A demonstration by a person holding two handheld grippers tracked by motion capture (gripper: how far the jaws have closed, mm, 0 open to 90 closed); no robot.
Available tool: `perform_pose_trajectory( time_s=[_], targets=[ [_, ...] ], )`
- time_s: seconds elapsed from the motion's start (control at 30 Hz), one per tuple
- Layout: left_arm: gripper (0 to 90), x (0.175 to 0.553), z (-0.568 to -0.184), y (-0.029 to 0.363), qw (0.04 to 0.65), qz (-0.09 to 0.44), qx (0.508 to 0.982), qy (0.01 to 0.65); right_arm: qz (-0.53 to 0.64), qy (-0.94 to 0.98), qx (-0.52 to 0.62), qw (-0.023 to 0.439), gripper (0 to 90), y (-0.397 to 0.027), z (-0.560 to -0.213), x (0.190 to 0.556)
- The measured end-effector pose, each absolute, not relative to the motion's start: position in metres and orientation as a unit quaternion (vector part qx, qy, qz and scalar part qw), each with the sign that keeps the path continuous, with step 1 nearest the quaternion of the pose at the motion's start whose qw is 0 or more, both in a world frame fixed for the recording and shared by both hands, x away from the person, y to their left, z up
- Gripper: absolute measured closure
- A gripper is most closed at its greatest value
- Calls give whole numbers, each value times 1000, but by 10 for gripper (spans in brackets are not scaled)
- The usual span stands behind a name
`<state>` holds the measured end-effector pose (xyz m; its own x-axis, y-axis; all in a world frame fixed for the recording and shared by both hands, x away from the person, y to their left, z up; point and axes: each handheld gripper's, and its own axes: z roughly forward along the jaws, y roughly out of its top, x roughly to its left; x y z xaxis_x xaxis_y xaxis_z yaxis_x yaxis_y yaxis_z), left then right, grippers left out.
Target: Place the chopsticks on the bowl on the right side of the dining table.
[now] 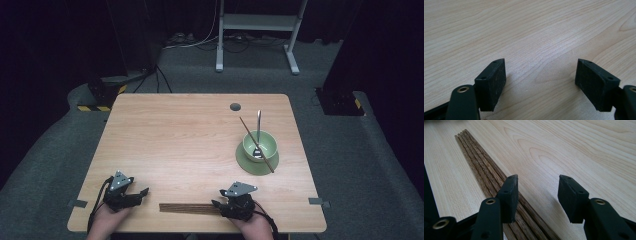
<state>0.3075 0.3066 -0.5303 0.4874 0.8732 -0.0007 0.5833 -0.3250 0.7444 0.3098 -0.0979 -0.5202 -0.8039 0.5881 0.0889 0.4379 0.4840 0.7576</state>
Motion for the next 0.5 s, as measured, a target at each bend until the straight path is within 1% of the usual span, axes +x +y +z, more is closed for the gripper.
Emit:
perform_pose_trajectory(
  time_s=[0.1,0.13,0.23,0.5],
  targets=[
    [248,308,-530,307,353,205,787,462,407,859,298,90,535,-98,-521,310],
    [248,307,-530,307,352,206,787,462,405,861,296,85,570,-99,-521,310],
    [248,308,-530,307,352,205,788,462,406,862,292,83,592,-99,-520,309],
    [248,308,-530,307,353,205,788,462,398,867,288,87,624,-98,-521,309]
  ],
)
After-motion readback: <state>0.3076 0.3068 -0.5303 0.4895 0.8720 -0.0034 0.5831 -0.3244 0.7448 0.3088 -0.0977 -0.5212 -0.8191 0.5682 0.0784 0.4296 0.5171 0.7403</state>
